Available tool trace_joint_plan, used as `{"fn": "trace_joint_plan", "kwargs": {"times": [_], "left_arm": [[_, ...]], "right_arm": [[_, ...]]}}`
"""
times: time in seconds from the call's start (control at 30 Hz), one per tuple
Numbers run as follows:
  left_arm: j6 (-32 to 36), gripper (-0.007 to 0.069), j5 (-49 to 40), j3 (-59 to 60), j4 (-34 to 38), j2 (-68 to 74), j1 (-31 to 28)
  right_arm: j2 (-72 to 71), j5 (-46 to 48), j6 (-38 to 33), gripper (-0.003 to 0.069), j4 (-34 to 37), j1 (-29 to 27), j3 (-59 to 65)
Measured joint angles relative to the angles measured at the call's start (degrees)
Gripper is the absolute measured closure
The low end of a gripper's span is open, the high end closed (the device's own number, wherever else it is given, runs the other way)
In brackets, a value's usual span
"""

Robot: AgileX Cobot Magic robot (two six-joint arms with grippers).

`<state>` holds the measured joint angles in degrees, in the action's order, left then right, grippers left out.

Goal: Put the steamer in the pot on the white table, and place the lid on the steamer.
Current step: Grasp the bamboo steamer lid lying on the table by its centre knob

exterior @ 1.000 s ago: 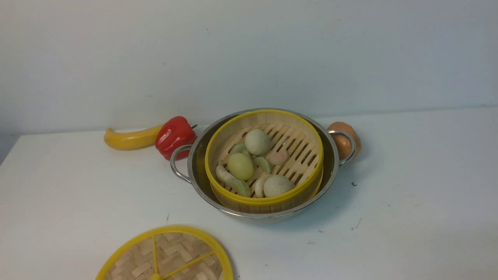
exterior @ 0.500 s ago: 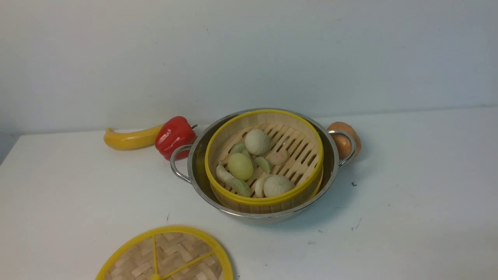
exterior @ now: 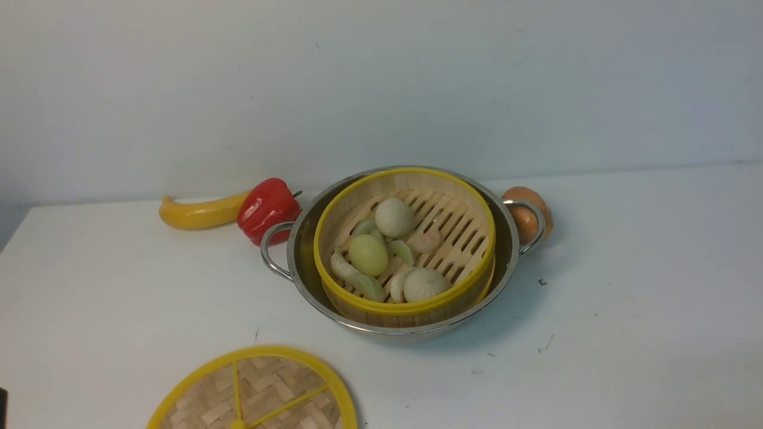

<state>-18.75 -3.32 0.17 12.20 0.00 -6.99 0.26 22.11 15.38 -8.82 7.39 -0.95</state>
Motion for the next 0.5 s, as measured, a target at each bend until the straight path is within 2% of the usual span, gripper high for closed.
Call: {"fn": "trace_joint_plan", "kwargs": {"times": [0.17,0.27,0.4,0.5], "left_arm": [[-1.2,0.0384,-9.2,-3.6,0.9,0.0,0.0],[1.4,0.0384,-11.2,-6.2,3.3,2.1,0.0],[8.6,0.0384,-14.2,-10.6,8.3,6.6,0.0],[19.2,0.0384,-19.0,-16.7,12.3,11.6,0.0]], "right_arm": [[0.0,0.0,0.0,0.0418,0.0,0.0,0.0],[0.0,0.0,0.0,0.0418,0.0,0.0,0.0],[0.0,0.0,0.0,0.0418,0.0,0.0,0.0],[0.0,0.0,0.0,0.0418,0.0,0.0,0.0]]}}
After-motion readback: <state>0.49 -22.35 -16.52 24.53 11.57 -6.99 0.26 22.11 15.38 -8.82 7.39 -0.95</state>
